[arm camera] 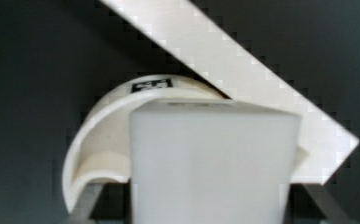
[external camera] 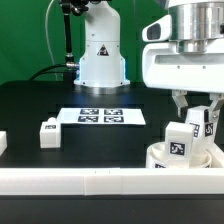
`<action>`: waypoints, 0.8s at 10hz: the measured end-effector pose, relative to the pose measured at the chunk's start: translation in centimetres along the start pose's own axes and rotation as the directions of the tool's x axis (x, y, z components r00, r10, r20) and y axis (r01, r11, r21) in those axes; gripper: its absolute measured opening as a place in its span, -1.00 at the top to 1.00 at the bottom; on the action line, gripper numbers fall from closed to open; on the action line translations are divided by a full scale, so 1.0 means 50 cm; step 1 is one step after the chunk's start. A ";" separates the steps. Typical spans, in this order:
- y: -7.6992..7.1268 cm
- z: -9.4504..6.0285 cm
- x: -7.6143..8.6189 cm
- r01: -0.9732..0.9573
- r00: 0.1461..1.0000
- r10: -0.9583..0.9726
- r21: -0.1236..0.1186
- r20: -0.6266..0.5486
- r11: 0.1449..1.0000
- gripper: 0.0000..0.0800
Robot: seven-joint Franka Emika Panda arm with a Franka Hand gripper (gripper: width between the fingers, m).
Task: Assemble stool
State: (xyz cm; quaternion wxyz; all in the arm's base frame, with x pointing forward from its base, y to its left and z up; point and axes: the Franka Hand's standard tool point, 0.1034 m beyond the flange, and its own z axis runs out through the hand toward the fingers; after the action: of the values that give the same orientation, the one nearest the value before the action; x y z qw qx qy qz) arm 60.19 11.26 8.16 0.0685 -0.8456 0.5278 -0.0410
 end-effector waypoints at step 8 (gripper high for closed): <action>-0.001 0.002 -0.010 -0.547 0.837 0.547 0.000 0.029 0.837 0.16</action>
Offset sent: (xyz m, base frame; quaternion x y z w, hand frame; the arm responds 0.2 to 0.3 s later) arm 0.0000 0.0000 0.0000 0.0000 0.0000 0.1938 0.9810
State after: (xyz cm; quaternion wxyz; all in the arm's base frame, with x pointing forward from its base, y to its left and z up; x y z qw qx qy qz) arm 60.04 11.73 8.06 0.0883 -0.6600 0.7460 -0.0102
